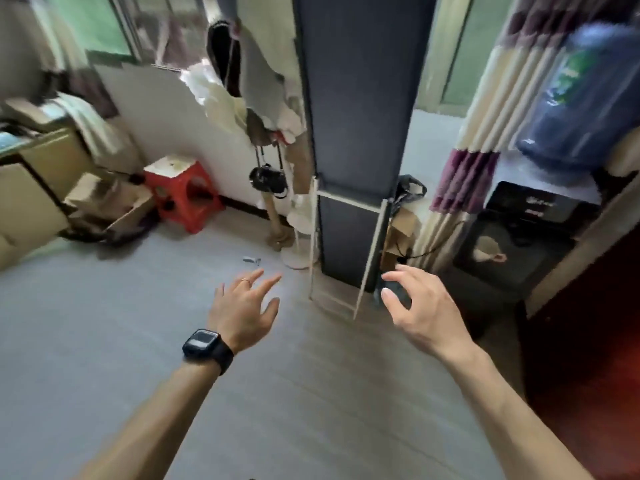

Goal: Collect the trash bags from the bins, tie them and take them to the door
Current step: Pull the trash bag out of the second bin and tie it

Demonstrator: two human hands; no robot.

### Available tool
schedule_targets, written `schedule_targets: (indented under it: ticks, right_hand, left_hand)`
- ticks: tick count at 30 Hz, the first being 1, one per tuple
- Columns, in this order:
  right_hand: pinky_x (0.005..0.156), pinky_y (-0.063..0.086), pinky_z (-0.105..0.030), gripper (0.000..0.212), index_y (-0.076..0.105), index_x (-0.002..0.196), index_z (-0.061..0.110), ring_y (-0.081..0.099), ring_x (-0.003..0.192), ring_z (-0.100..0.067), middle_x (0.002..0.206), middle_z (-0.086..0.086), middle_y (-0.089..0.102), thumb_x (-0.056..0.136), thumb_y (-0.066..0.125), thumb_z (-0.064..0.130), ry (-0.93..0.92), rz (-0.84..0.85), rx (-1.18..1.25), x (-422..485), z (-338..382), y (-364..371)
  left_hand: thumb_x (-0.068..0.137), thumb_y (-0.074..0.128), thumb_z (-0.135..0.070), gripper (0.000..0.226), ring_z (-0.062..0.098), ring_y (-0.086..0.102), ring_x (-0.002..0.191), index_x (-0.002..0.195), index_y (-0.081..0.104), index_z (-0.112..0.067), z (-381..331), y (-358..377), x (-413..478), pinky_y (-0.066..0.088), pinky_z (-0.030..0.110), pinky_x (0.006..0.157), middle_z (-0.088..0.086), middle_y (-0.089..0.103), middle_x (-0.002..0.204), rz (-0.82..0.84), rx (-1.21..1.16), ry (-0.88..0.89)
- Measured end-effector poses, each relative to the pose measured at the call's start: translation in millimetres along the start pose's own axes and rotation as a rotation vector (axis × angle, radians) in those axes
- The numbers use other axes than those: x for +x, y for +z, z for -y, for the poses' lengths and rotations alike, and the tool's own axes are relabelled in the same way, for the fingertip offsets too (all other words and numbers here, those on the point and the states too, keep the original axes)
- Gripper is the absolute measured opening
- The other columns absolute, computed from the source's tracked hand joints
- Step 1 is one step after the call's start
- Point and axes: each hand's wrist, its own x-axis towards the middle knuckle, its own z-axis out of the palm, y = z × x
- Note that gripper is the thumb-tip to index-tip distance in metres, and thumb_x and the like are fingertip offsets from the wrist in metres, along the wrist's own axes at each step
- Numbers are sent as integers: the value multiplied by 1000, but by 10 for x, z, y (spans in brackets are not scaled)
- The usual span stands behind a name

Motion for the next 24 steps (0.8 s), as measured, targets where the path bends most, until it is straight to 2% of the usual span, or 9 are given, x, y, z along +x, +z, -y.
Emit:
schedule_targets:
  ticks: [4, 9, 15, 24]
  right_hand:
    - [121, 24, -36, 41, 58, 135, 34, 32, 146, -19, 154, 2, 44, 95, 57, 42, -200, 165, -32, 373, 917, 615]
    - [123, 21, -40, 47, 46, 143, 40, 21, 150, -16, 160, 5, 32, 97, 49, 49, -444, 293, -48, 800, 2416, 1596]
    - [122, 22, -38, 47, 47, 142, 41, 21, 150, -17, 160, 4, 34, 97, 50, 51, -633, 381, -43, 1138, 4067, 2568]
    - [121, 24, -41, 48, 41, 144, 45, 21, 151, -19, 160, 5, 34, 97, 43, 55, -915, 514, -48, 1536, 6084, 4048]
  left_hand:
    - [84, 29, -56, 62, 24, 44, 134, 143, 42, -42, 1134, -251, -378, 34, 45, 102, 3, 47, 148, -37, 38, -211]
    - [84, 32, -56, 61, 24, 43, 136, 142, 43, -43, 2781, -567, -829, 33, 50, 106, 3, 48, 147, -101, 40, -461]
    - [84, 27, -56, 62, 23, 37, 140, 143, 39, -44, 4279, -905, -1299, 31, 51, 109, 0, 43, 151, -127, 56, -685]
    - [86, 33, -53, 60, 22, 35, 141, 144, 40, -42, 6027, -1257, -1738, 31, 45, 108, 3, 44, 151, -237, 69, -936]
